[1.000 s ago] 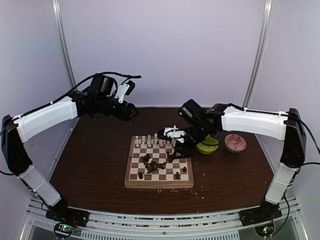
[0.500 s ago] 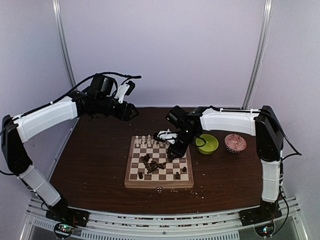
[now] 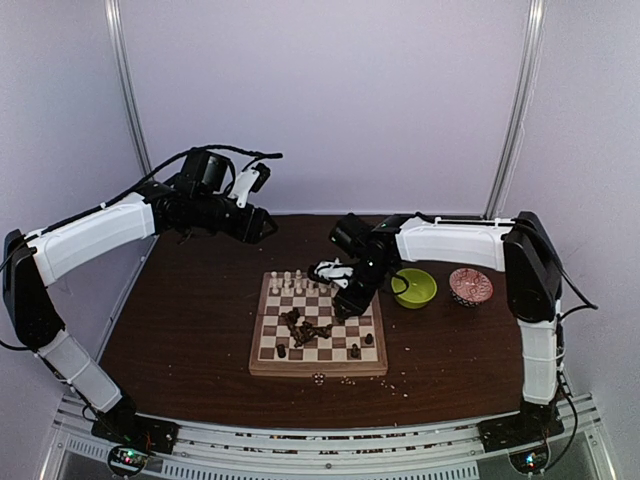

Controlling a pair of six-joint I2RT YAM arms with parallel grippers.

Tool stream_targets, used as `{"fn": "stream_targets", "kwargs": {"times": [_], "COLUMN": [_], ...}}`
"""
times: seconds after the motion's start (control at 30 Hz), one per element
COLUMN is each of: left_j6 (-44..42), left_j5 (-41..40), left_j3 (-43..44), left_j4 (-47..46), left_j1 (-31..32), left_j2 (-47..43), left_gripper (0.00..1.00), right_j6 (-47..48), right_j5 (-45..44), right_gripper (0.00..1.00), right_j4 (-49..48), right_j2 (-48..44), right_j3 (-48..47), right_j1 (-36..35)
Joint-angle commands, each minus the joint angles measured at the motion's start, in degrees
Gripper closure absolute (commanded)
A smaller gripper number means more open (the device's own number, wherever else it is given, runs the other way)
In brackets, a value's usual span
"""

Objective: Set up the chess pieces on the board
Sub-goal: Pick up the pawn from the chessboard.

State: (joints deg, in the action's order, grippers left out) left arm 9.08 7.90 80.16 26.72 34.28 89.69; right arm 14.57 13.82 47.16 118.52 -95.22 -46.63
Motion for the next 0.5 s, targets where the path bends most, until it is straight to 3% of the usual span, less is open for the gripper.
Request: {"fn": "stream_targets", "kwargs": {"times": [0.0,0.3,0.47], "left_j6": [-0.38,-0.28,-0.25], "left_j5": [0.79,0.84,0.97], "left_j3": [1.93,1.93,2.01], "left_j4": [-1.06,-1.06,-0.92], "left_j1": [-0.14,-0.16,-0.13], "left_j2": [0.18,0.29,0.45], "left_gripper": [0.45,0.45,0.45], "right_j6": [-1.54,-2.04,-2.95], "right_j5": [-2.70,-3.44,-2.71], "right_gripper": [0.70,0.72,0.66], "right_j4": [0.44,0.13,-0.38], "right_j2": [2.11,3.62,3.85], "right_j3": [-1.44,-1.55,-1.67], "right_j1": [-0.08,0.10,0.14]}}
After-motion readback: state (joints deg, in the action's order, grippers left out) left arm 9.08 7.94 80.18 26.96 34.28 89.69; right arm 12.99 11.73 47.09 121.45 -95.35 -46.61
